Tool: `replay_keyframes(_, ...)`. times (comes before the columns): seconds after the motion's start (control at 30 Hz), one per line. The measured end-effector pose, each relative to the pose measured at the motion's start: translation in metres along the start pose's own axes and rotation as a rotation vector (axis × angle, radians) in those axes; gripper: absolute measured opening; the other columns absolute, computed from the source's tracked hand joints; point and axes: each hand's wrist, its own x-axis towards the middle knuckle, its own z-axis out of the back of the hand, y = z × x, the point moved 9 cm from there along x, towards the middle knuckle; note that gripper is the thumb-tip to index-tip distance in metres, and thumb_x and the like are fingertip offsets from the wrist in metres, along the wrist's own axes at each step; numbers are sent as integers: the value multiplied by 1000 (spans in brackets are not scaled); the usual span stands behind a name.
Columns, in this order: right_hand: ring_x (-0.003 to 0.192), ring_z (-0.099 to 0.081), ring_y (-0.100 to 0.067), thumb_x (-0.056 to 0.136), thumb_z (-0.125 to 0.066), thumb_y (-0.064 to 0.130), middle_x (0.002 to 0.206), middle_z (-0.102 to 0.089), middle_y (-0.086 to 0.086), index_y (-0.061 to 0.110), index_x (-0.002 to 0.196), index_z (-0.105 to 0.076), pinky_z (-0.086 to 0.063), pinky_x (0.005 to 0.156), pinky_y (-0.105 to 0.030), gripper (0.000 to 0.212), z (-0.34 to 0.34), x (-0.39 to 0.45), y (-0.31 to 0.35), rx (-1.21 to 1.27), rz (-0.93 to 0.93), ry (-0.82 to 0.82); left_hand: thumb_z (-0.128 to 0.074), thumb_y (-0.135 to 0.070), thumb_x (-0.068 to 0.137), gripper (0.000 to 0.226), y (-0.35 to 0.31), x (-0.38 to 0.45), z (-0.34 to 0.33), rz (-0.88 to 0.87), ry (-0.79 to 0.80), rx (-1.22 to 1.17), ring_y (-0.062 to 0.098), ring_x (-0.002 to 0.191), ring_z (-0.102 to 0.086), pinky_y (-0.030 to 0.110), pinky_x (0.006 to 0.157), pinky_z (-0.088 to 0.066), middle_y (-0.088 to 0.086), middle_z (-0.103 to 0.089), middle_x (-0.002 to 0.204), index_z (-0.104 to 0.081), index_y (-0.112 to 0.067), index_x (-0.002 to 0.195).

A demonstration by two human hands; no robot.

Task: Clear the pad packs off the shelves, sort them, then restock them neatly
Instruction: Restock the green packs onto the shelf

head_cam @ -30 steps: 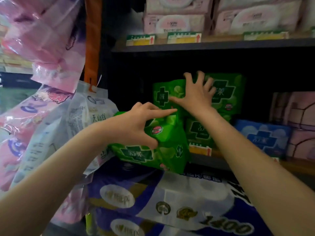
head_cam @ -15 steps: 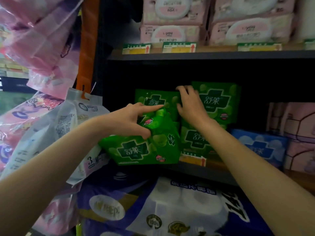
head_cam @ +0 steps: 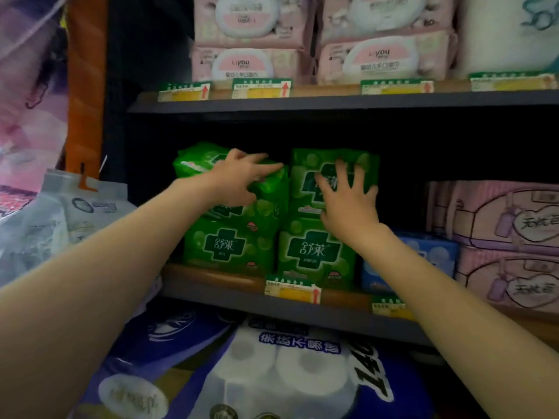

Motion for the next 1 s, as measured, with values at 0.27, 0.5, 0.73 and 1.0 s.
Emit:
replay_keyframes(0.27,142,5,-41,84,-57,56,156,5,-15,27,150,-2,-5,109,-63,90,1,3,34,57,79,-49,-60,-26,89,77,44,-28,-27,436,-225,-270,50,138,8,68,106,-6,3,11,157,-11,-42,145)
replay_keyframes(0.5,141,7,-42,87,-50,58,156,12,-13,28,149,-5,-14,108,-62,83,-10,8,42,5,95,8,-65,-31,85,87,55,-13,-52,491,-262,-449,53,137,9,58,110,-15,12,19,155,-5,-39,148)
replay_keyframes(0.73,140,8,-44,89,-49,56,154,17,-15,29,149,-5,-17,108,-62,79,-17,12,44,-73,95,42,-47,-21,98,77,35,11,-95,475,-163,-261,55,135,13,55,111,-16,26,26,149,10,-39,147)
replay_keyframes(1.0,140,8,-44,94,-36,57,155,17,-13,29,149,-5,-17,108,-62,69,-20,12,44,-63,83,39,-15,-58,95,52,52,20,-121,394,114,-168,42,141,-14,63,110,-4,15,4,157,-4,-48,145)
